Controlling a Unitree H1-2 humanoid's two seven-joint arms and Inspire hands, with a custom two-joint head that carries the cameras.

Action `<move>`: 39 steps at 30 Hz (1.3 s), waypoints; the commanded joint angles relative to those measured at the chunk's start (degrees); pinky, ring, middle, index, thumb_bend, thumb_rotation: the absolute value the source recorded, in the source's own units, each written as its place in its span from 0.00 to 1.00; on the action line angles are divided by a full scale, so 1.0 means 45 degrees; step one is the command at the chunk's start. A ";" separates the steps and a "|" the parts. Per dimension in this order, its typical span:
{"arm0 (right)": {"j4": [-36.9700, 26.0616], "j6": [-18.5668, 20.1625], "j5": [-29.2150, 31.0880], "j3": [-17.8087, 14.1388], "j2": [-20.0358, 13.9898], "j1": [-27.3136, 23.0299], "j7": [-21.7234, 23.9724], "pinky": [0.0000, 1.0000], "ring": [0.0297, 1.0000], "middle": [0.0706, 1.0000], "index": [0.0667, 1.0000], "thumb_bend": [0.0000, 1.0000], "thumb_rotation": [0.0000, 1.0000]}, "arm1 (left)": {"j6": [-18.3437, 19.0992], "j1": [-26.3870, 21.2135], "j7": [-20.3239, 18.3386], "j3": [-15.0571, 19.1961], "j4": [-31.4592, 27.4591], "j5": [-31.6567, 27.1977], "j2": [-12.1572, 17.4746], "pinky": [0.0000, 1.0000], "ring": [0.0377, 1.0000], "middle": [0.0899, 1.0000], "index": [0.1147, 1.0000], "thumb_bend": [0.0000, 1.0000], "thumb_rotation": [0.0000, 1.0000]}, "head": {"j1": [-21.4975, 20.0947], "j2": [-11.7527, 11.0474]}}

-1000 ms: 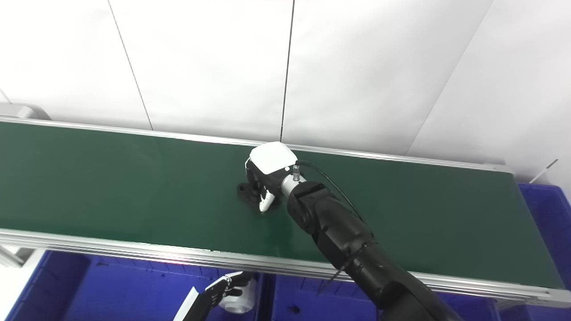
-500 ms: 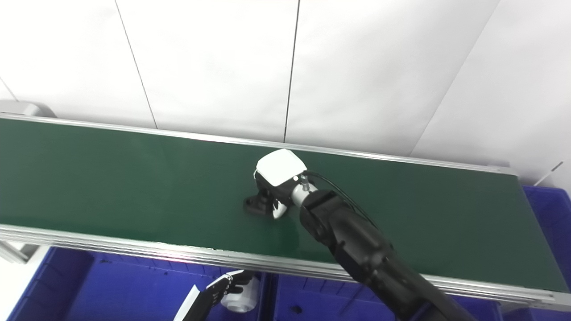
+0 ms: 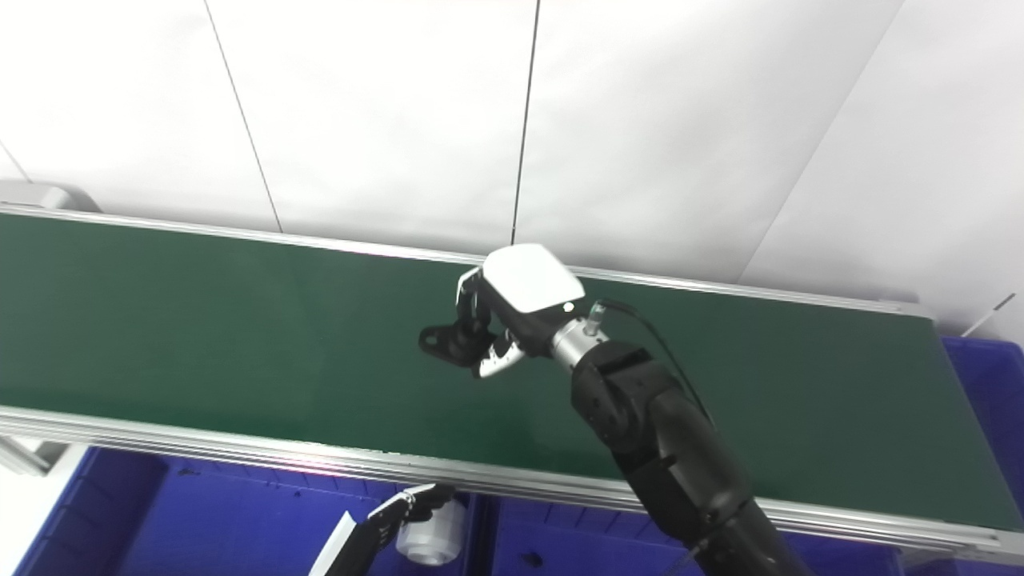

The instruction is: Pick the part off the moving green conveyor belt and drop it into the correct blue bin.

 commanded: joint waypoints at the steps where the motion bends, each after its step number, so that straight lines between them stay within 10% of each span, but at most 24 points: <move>1: -0.0712 0.0091 0.0134 -0.0386 -0.0042 -0.0122 -0.0013 0.24 0.30 0.37 0.48 0.52 0.00 | -0.0353 -0.0012 0.0063 0.0027 -0.0394 0.0142 0.0064 0.81 0.82 0.80 0.76 0.96 0.43 | 0.0007 0.0009; 13: -0.2693 0.0159 0.0967 -0.1651 -0.0064 0.1470 0.0443 0.27 0.29 0.43 0.45 0.53 0.00 | -0.0352 0.0122 0.0180 0.0005 -0.0579 0.0328 0.0123 0.81 0.83 0.81 0.76 0.97 0.43 | -0.0002 0.0256; 39: -0.6448 -0.0286 0.1920 -0.3578 -0.1786 0.9484 0.0446 0.21 0.28 0.38 0.46 0.53 0.00 | -0.0352 0.0907 -0.0692 0.0397 -0.2188 -0.0174 0.0697 0.81 0.85 0.86 0.82 0.88 0.45 | -0.1392 0.2407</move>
